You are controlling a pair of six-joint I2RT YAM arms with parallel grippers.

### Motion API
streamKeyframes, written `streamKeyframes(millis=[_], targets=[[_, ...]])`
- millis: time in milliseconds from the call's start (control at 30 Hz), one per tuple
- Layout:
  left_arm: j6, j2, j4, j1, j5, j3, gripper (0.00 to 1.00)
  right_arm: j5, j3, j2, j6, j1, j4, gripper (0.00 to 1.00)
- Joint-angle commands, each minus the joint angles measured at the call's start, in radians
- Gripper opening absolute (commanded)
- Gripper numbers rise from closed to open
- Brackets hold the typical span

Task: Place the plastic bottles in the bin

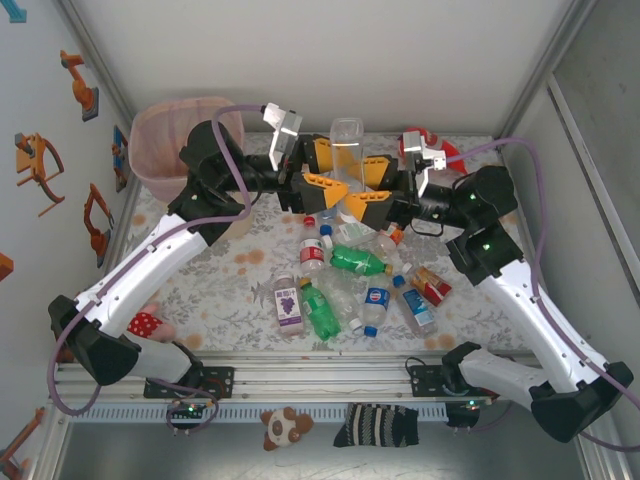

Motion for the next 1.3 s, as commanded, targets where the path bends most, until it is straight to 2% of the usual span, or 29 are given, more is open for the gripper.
streamKeyframes(millis=[0,133,267,367,467,533,667,767,1000,1100,1267], targets=[[0.015,-0.027,0.023,-0.002,0.008,0.006,0.64,0.006,0.028,-0.009,-0.022,0.009,0.014,0.46],[0.017,-0.027,0.024,-0.001,0.007,0.006,0.58,0.016,0.024,-0.015,-0.025,0.009,0.009,0.46],[0.029,-0.032,0.007,-0.001,-0.001,0.008,0.57,0.031,0.025,-0.026,-0.045,0.009,-0.021,0.50],[0.064,-0.039,-0.051,-0.001,-0.027,0.018,0.57,0.057,0.029,-0.044,-0.083,0.009,-0.083,0.71],[0.138,-0.053,-0.163,0.005,-0.082,0.034,0.57,0.094,0.030,-0.075,-0.134,0.009,-0.165,0.82],[0.181,-0.068,-0.240,0.016,-0.147,0.041,0.58,0.131,0.031,-0.101,-0.177,0.008,-0.230,0.86],[0.251,-0.088,-0.407,0.050,-0.308,0.074,0.58,0.226,0.032,-0.150,-0.246,0.009,-0.349,0.87],[0.295,-0.091,-0.547,0.088,-0.454,0.109,0.57,0.297,0.037,-0.177,-0.291,0.009,-0.422,0.87],[0.353,-0.044,-0.869,0.195,-0.828,0.252,0.56,0.550,0.091,-0.172,-0.338,0.008,-0.601,0.87],[0.364,-0.004,-0.986,0.254,-0.934,0.330,0.56,0.602,0.106,-0.160,-0.343,0.008,-0.636,0.86],[0.345,0.046,-1.102,0.390,-0.995,0.414,0.56,0.665,0.118,-0.143,-0.356,0.008,-0.681,0.86]])
